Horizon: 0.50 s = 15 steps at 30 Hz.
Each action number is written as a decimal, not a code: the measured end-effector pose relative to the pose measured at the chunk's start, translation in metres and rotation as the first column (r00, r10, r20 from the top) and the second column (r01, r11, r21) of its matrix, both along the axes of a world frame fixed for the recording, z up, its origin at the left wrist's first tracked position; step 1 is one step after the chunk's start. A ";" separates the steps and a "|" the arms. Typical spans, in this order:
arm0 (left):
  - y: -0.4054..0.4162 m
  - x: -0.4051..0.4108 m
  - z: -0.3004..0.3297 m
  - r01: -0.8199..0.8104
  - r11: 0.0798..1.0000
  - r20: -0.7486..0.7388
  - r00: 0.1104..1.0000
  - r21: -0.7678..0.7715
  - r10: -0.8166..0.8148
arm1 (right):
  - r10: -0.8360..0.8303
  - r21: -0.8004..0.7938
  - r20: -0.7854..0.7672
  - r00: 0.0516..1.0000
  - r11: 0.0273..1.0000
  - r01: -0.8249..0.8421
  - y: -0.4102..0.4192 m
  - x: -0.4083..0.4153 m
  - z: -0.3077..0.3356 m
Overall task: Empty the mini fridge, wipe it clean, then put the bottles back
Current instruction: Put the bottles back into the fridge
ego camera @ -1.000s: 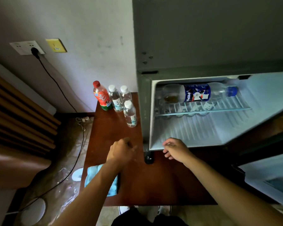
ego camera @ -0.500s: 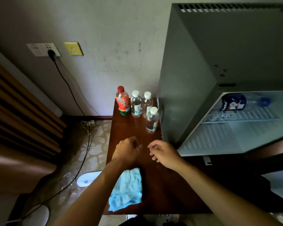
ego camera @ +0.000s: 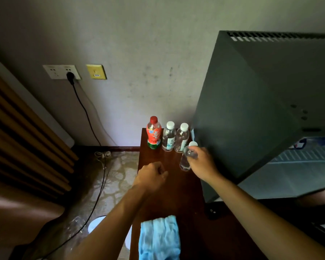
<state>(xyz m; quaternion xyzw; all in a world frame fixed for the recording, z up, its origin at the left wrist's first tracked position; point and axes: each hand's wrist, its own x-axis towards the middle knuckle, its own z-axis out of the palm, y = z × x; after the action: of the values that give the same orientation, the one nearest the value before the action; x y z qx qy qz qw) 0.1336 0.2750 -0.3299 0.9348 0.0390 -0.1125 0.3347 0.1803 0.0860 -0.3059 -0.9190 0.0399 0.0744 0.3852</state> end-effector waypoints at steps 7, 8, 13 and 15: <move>0.017 0.010 -0.010 -0.012 1.000 -0.056 0.998 -0.003 0.011 | 0.120 -0.499 0.058 0.991 0.863 -0.075 0.013 0.018 -0.011; 0.018 0.011 -0.012 -0.017 1.000 -0.060 0.998 0.004 0.017 | 0.136 -0.527 0.015 0.991 0.843 -0.108 0.015 0.021 -0.013; 0.022 0.012 -0.017 -0.031 1.000 -0.080 0.996 0.004 0.031 | 0.117 -0.571 -0.024 0.993 0.814 -0.109 0.019 0.031 -0.018; 0.021 0.011 -0.019 -0.020 1.000 -0.085 0.996 -0.022 0.018 | 0.089 -0.607 -0.088 0.992 0.785 -0.125 0.019 0.032 -0.016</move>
<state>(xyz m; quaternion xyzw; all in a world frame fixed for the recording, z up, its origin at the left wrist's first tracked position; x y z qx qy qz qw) 0.1450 0.2959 -0.3487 0.9248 0.0607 -0.1494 0.3446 0.2125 0.1052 -0.3218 -0.9924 0.0201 0.1042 0.0616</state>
